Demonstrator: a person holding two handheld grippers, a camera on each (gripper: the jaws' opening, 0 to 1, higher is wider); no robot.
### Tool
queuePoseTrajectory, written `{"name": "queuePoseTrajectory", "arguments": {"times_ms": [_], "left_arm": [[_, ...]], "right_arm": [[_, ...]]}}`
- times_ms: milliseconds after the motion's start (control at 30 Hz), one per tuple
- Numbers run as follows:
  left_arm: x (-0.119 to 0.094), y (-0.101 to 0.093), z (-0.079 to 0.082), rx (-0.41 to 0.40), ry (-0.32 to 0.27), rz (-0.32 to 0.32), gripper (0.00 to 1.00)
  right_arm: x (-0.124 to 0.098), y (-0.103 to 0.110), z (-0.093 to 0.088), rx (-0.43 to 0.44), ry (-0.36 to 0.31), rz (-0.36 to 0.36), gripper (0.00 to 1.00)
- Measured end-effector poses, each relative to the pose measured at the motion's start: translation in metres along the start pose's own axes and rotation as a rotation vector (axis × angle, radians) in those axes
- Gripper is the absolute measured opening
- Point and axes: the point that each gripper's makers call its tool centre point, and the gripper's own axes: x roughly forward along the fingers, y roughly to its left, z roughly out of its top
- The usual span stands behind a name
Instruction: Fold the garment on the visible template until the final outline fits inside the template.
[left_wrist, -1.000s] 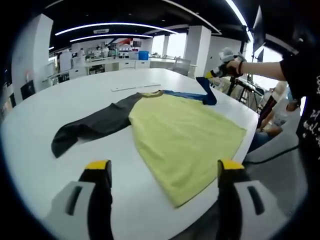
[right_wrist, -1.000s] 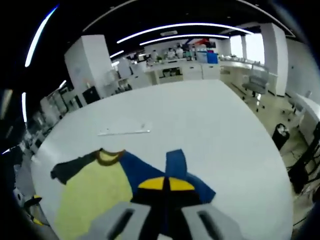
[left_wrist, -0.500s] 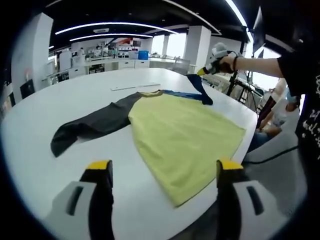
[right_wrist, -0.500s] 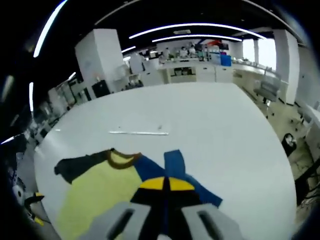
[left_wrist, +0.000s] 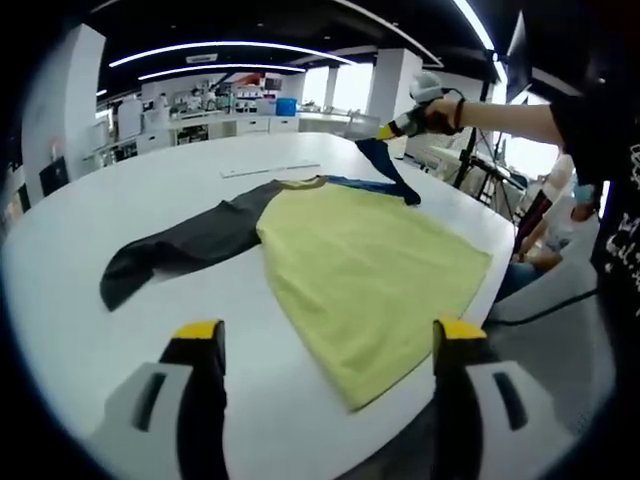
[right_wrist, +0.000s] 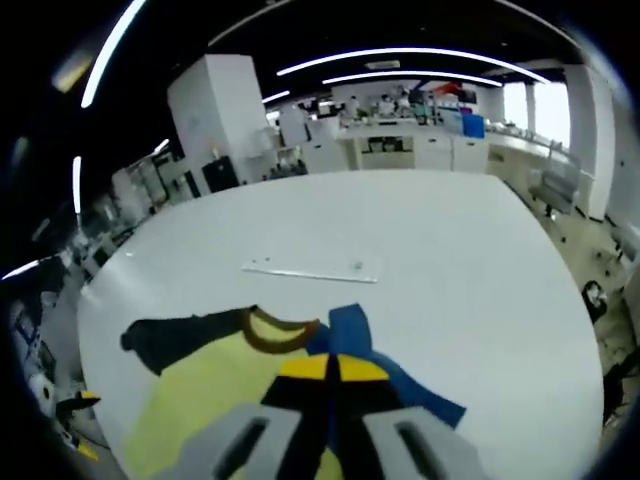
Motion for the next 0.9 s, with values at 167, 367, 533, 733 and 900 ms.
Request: {"name": "queuePoseTrajectory", "arguments": {"times_ms": [167, 367, 533, 733, 900], "left_arm": [[0.000, 0.001, -0.001, 0.000, 0.004, -0.001, 0.82], [0.001, -0.003, -0.004, 0.005, 0.020, -0.009, 0.82], [-0.001, -0.003, -0.004, 0.007, 0.022, -0.008, 0.82], [-0.003, -0.003, -0.005, 0.007, 0.024, -0.002, 0.82], [-0.001, -0.004, -0.005, 0.010, 0.028, -0.005, 0.81]], "right_arm": [[0.008, 0.014, 0.006, -0.021, 0.003, 0.024, 0.00], [0.014, 0.035, 0.008, -0.079, 0.005, 0.040, 0.00], [0.019, 0.046, 0.011, -0.099, 0.006, 0.056, 0.00], [0.019, 0.061, 0.019, -0.099, -0.012, 0.084, 0.00], [0.021, 0.076, 0.027, -0.087, -0.037, 0.118, 0.00]]}}
